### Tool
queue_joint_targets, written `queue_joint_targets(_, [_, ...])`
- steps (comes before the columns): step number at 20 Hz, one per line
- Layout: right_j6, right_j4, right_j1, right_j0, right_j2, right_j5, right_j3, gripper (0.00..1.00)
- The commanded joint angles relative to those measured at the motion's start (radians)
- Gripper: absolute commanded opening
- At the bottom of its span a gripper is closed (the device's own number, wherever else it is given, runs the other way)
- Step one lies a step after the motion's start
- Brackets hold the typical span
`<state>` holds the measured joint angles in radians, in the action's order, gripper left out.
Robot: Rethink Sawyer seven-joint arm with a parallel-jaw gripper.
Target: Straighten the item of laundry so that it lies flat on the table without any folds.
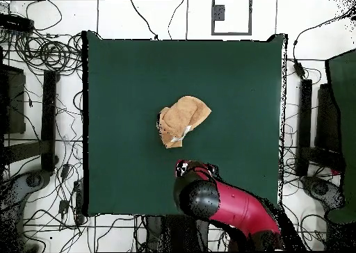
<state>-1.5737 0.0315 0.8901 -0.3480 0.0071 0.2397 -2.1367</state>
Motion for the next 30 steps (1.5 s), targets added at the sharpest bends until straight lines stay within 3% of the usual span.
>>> queue_joint_targets(1, [-0.085,0.097,-0.24,0.032,0.072,-0.131,0.058,1.0])
queue_joint_targets(6, [-0.098,0.13,-0.329,0.049,0.05,-0.171,0.138,1.0])
queue_joint_targets(8, [-0.138,0.116,-0.369,0.105,0.002,-0.196,0.187,1.0])
queue_joint_targets(12, [-0.251,0.008,-0.422,0.262,-0.134,-0.253,0.247,1.0])
queue_joint_targets(15, [-0.359,-0.131,-0.449,0.397,-0.261,-0.307,0.244,1.0])
queue_joint_targets(21, [-0.432,-0.328,-0.419,0.508,-0.323,-0.41,0.166,1.0])
queue_joint_targets(30, [-0.508,-0.424,-0.348,0.538,-0.298,-0.486,0.097,1.0])
